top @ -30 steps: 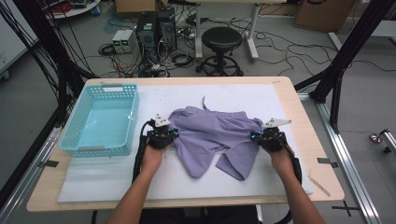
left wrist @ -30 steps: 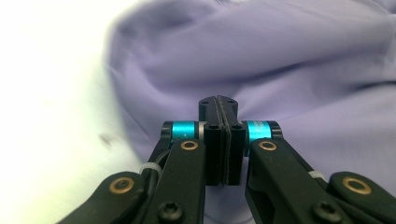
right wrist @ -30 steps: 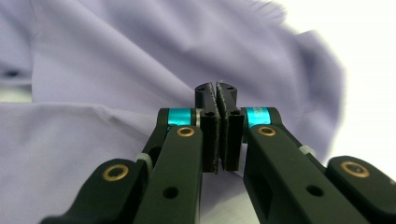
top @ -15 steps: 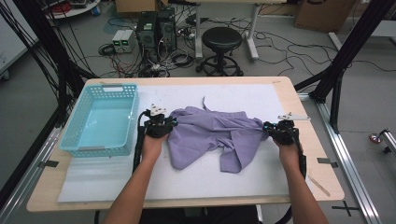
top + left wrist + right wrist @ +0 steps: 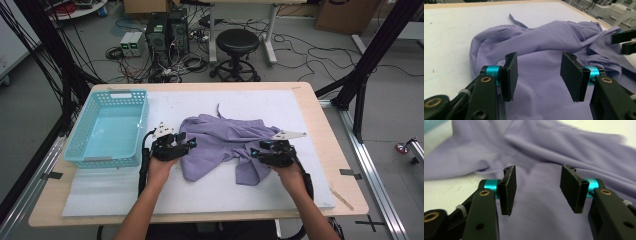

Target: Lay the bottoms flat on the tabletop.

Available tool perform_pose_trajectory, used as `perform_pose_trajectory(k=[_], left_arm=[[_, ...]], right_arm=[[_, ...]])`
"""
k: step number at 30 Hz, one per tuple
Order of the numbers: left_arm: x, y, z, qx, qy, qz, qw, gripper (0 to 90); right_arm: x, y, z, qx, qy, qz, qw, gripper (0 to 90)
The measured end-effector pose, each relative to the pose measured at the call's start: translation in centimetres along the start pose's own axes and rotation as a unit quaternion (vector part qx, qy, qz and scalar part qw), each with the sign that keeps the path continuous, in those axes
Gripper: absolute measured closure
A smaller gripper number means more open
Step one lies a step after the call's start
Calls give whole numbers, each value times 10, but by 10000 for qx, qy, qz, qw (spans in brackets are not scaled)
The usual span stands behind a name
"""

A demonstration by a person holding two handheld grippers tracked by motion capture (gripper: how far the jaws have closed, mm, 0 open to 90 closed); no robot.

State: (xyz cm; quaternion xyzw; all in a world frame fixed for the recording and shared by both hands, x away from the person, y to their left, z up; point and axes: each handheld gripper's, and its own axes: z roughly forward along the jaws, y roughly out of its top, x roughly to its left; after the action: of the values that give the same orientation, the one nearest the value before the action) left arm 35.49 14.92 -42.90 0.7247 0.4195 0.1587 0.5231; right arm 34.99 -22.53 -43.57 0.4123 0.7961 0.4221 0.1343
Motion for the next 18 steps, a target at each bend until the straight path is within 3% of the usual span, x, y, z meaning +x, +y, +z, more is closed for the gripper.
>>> perform_pose_trajectory(k=[1,4,6,8,9,11,12,14,15,16,18], left_arm=[[-1,-2,-3,6,-16,22,10000,481],[-2,-4,-4,20,-30,-3,10000,481],[-3,-6,-6,41,-47,32,10000,482],[-5,-9,-8,34,-66,60,10000,483],[-5,-9,-8,34,-66,60,10000,484],[-4,-11,-11,27,-93,66,9999,487],[-4,-12,-12,37,-79,66,9999,487],[-4,-13,-15,-12,-88,56,9999,487],[-4,-13,-15,-12,-88,56,9999,487],[-4,-13,-16,-36,-107,58,9999,489],[-5,-14,-17,-36,-128,68,9999,490]], right_arm=[[10,2,13,282,-194,-161,9993,575],[13,4,24,450,-236,-208,9985,642],[14,5,30,627,-296,-299,9971,741],[11,3,27,724,-286,-386,9962,894],[11,3,27,724,-286,-386,9962,894],[5,5,6,495,-198,-394,9978,898],[5,5,6,495,-198,-394,9978,898],[-4,3,-21,185,-292,-351,9988,897],[-4,3,-21,185,-292,-351,9988,897],[-11,-3,-38,1,-348,-195,9992,894],[-15,-7,-45,-45,-320,-87,9994,893]])
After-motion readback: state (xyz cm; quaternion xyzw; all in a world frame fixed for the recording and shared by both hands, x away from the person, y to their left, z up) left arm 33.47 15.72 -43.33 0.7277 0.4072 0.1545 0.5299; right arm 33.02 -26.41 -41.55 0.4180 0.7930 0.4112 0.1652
